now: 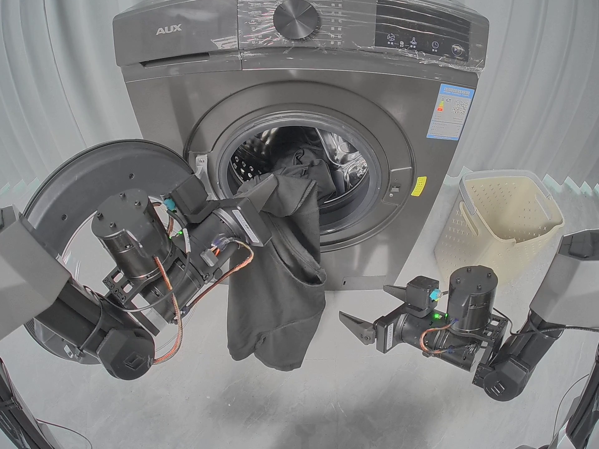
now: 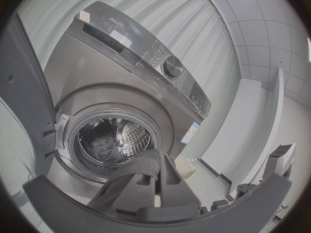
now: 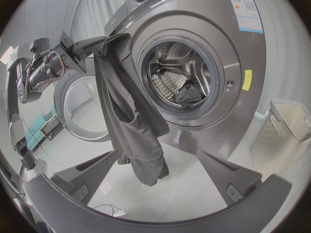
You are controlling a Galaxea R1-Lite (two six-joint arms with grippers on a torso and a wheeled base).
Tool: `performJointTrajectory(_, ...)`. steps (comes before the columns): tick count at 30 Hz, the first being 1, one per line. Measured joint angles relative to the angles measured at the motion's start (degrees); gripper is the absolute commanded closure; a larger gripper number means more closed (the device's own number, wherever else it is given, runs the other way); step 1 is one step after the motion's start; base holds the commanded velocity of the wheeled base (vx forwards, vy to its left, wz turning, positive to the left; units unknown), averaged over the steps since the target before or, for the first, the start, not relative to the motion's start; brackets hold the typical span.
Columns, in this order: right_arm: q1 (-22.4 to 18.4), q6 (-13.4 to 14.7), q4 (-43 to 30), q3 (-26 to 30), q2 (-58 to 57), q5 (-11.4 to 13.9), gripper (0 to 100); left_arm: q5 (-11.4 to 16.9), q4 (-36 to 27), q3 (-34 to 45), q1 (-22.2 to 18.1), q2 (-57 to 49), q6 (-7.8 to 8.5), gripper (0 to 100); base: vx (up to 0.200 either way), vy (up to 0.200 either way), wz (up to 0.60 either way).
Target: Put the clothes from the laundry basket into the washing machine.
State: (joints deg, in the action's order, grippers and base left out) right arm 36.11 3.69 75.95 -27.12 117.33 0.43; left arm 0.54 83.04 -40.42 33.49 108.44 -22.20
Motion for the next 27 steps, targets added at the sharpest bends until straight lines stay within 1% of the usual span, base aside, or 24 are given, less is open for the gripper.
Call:
performJointTrajectory(5,0.6,0.0,0.1,0.4,1.0,0.0,0,0.0,0.0,0.1,0.1,-0.2,0.0,100,0.0,0.0,0.0)
performJointTrajectory(10,0.9,0.0,0.8,-0.6,2.7,0.0,0,0.0,0.0,0.3,0.2,-0.4,0.0,100,0.0,0.0,0.0)
performJointTrajectory(15,1.2,-0.3,1.2,-2.3,4.9,0.9,0,0.0,0.0,0.4,0.4,-0.4,-0.02,100,0.0,0.0,0.0)
performJointTrajectory(21,1.6,-0.4,1.3,-7.5,7.8,2.0,0,0.0,0.0,0.4,0.5,-0.5,0.0,100,0.0,0.0,0.0)
performJointTrajectory(27,2.1,-0.8,1.3,-14.2,11.6,3.2,0,0.0,0.1,0.5,0.5,-0.6,0.0,100,0.0,0.0,0.0)
